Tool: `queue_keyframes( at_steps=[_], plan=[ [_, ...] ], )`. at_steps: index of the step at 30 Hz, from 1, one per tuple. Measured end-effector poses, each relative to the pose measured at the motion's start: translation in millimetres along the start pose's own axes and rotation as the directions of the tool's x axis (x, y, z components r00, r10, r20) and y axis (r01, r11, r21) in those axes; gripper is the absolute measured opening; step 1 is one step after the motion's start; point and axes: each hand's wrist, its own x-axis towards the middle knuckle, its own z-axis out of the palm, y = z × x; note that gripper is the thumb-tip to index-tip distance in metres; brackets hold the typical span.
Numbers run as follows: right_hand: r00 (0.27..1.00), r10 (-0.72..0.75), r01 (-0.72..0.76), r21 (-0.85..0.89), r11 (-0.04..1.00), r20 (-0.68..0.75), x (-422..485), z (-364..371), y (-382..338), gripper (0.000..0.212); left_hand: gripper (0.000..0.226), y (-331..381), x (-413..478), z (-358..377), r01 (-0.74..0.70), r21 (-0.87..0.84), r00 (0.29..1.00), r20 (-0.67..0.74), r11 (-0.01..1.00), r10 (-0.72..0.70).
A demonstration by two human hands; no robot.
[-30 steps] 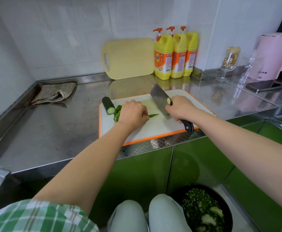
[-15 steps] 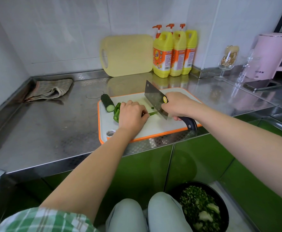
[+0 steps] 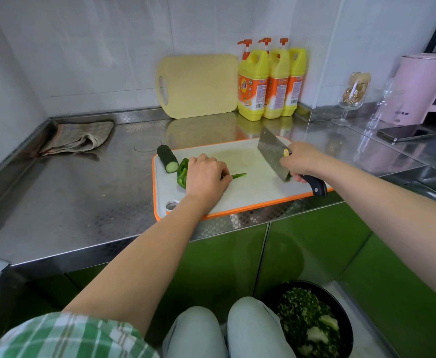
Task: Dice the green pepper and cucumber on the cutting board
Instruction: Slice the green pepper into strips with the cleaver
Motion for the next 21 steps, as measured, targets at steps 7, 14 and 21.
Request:
queue_keyframes(
  at_steps=[7, 14, 21],
  plan=[
    [0.987, -0.157, 0.155, 0.047, 0.987, 0.038, -8, 8, -16, 0.013, 0.019, 12, 11, 1, 0.080, -0.021, 0.995, 0.064, 0.997, -0.078],
    [0.983, -0.175, 0.178, -0.048, 0.983, 0.054, -13, 8, -24, 0.012, 0.025, 0, 8, -4, 0.008, 0.026, 0.998, 0.064, 1.000, -0.009],
    [0.988, -0.114, 0.129, -0.158, 0.979, 0.105, -22, 13, -34, 0.017, 0.022, 2, 5, -4, 0.002, 0.023, 0.998, 0.065, 1.000, -0.004]
  ],
)
